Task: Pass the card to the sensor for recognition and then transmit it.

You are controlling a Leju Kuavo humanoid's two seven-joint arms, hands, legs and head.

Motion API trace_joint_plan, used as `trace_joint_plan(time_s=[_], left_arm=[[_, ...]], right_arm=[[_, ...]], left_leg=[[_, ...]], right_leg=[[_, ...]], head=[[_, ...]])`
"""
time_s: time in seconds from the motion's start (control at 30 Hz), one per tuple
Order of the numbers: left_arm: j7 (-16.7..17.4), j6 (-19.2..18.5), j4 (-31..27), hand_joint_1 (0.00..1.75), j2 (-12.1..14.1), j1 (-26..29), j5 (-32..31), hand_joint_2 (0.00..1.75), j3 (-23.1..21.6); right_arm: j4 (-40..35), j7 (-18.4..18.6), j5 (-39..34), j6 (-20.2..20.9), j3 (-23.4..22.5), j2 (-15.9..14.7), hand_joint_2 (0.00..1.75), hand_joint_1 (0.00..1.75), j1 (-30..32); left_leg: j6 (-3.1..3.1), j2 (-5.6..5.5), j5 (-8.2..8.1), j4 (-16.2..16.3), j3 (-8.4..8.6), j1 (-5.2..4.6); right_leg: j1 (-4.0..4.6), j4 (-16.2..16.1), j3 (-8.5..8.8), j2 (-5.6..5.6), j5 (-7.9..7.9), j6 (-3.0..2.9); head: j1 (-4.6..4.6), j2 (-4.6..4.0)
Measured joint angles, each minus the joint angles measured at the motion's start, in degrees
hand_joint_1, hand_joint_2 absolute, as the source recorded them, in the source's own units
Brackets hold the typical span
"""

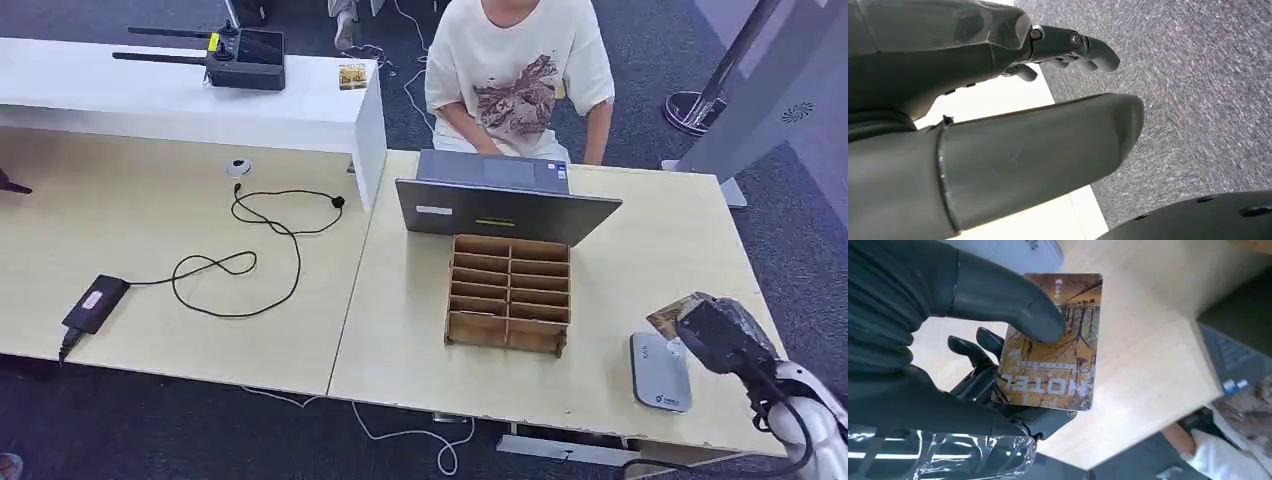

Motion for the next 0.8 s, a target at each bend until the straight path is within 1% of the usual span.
trace_joint_plan(time_s=[0.1, 0.17, 0.27, 0.37, 0.47, 0.7, 0.8], left_arm=[[0.0, 0.4, 0.0, 0.00, -0.2, 0.0, 0.1, 0.00, 0.1], [0.0, 0.6, 0.0, 0.00, -0.4, 0.0, 0.1, 0.00, 0.1], [0.0, 0.8, 0.0, 0.00, -0.7, 0.0, 0.1, 0.00, 0.1], [-0.1, 0.9, 0.0, 0.00, -0.9, 0.1, -0.2, 0.00, 0.2], [-0.1, 0.7, 0.0, 0.00, -1.0, 0.1, -0.5, 0.00, 0.2], [0.0, 0.3, 0.0, 0.00, -1.2, 0.0, -1.0, 0.00, 0.2], [0.2, -0.1, 0.0, 0.00, -1.3, 0.0, -1.1, 0.00, 0.4]], right_arm=[[-2.1, -1.4, 0.7, -2.4, -1.0, 0.8, 1.75, 1.75, -0.5], [-3.5, -2.0, 2.0, -4.8, -1.4, 1.7, 1.75, 1.75, -0.9], [-6.4, -2.4, 5.0, -10.0, -2.1, 3.6, 1.75, 1.75, -1.9], [-8.7, -2.4, 9.3, -14.8, -2.1, 5.6, 1.75, 1.75, -4.3], [-8.8, -2.2, 14.7, -18.9, -0.9, 7.1, 1.75, 1.75, -9.3], [-5.3, -1.3, 21.1, -24.2, 4.1, 11.3, 1.75, 1.75, -23.0], [-2.6, 0.0, 24.4, -27.2, 6.7, 13.6, 1.75, 1.75, -28.3]], left_leg=[[0.00, 0.01, 0.00, 0.0, 0.01, 0.00], [0.00, 0.00, 0.00, 0.0, -0.01, 0.00], [0.00, 0.01, 0.01, 0.0, 0.01, 0.00], [0.00, 0.05, 0.01, 0.0, 0.02, 0.00], [-0.02, 0.11, 0.03, 0.0, 0.02, 0.00], [-0.06, 0.13, 0.09, 0.0, 0.08, 0.01], [-0.06, 0.15, 0.09, 0.0, 0.09, 0.01]], right_leg=[[0.00, 0.0, 0.00, 0.00, 0.00, 0.00], [0.00, 0.0, 0.00, 0.00, 0.00, 0.00], [0.00, 0.0, 0.00, 0.01, 0.00, 0.00], [0.00, 0.0, 0.01, 0.05, 0.01, 0.00], [0.00, 0.1, -0.01, 0.09, 0.03, -0.03], [0.00, 0.1, 0.01, 0.13, 0.04, -0.04], [0.01, 0.1, 0.00, 0.15, 0.05, -0.05]], head=[[0.02, 0.02], [0.02, 0.00], [0.02, 0.00], [0.00, 0.00], [0.02, 0.02], [0.02, 0.00], [0.00, 0.00]])
